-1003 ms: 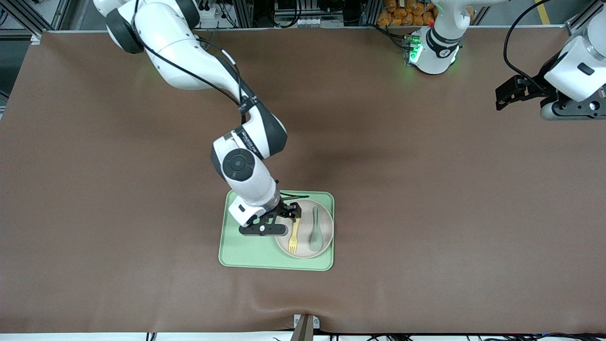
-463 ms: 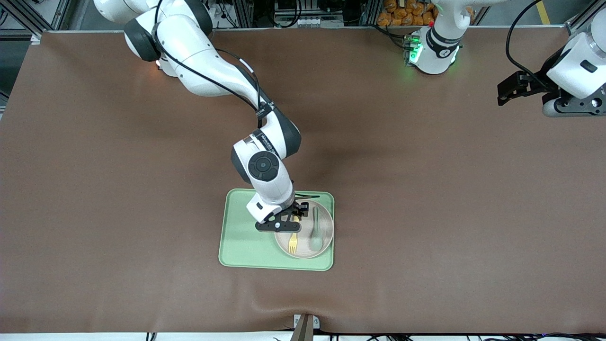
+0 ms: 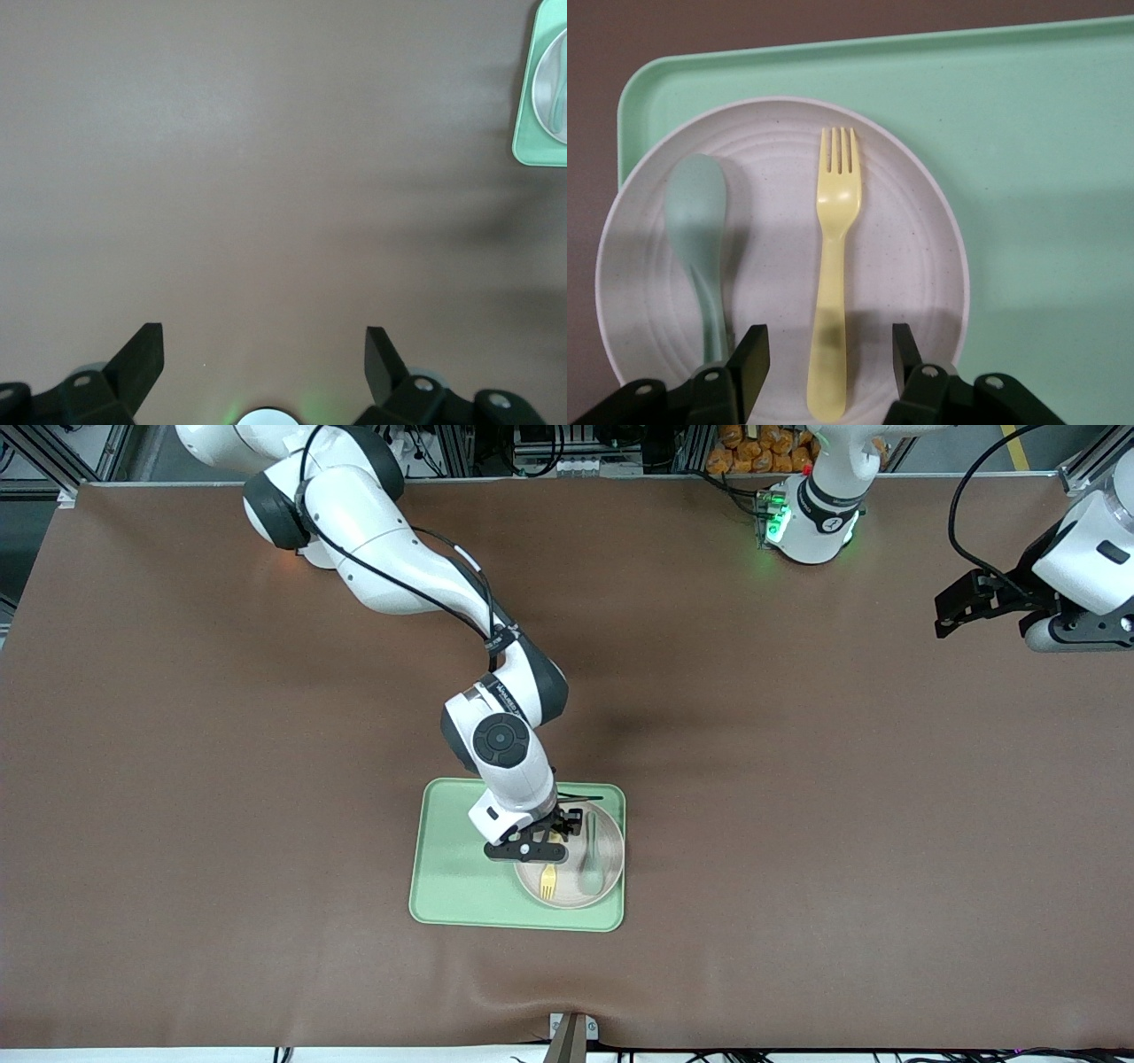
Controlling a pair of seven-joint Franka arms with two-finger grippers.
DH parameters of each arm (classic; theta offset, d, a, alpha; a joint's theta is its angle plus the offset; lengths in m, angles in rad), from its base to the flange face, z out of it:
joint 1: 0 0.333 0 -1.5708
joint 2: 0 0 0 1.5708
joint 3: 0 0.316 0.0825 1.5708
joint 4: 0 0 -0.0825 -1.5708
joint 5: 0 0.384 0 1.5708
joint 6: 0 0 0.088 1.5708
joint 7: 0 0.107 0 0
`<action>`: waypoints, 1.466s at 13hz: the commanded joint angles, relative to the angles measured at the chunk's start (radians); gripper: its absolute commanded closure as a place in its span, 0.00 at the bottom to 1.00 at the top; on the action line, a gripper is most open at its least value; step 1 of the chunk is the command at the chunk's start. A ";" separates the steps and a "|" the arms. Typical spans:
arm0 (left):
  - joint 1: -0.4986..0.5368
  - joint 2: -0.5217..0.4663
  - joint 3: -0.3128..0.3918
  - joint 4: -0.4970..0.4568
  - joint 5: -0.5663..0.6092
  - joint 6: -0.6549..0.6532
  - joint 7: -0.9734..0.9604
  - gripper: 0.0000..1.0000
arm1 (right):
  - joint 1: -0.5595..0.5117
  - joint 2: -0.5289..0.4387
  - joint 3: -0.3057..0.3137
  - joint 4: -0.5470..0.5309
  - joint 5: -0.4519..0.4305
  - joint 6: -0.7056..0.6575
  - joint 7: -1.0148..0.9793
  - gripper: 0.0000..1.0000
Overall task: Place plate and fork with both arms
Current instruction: 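Lower the right gripper and grasp the yellow fork's handle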
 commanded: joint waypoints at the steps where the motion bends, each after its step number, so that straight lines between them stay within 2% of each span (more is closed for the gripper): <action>1: -0.004 0.009 0.000 0.022 0.013 0.008 0.005 0.00 | 0.015 0.053 -0.015 0.055 -0.011 0.024 0.033 0.37; 5: -0.001 0.010 -0.002 0.019 0.015 0.006 0.006 0.00 | 0.032 0.059 -0.032 0.055 -0.012 0.034 0.033 0.39; 7: -0.004 0.010 -0.003 0.016 0.016 0.005 0.006 0.00 | 0.034 0.061 -0.035 0.055 -0.012 0.034 0.033 0.45; 13: -0.016 0.042 -0.010 0.019 0.006 0.023 0.002 0.00 | 0.050 0.079 -0.061 0.054 -0.015 0.033 0.033 0.45; 16: -0.010 0.039 -0.010 0.020 -0.005 0.025 0.003 0.00 | 0.055 0.082 -0.063 0.054 -0.017 0.034 0.033 0.50; 17: -0.005 0.038 -0.008 0.020 -0.005 0.025 0.003 0.00 | 0.057 0.087 -0.067 0.055 -0.017 0.034 0.032 0.52; 19: -0.002 0.036 -0.008 0.020 -0.005 0.025 0.005 0.00 | 0.060 0.089 -0.069 0.054 -0.017 0.034 0.032 0.70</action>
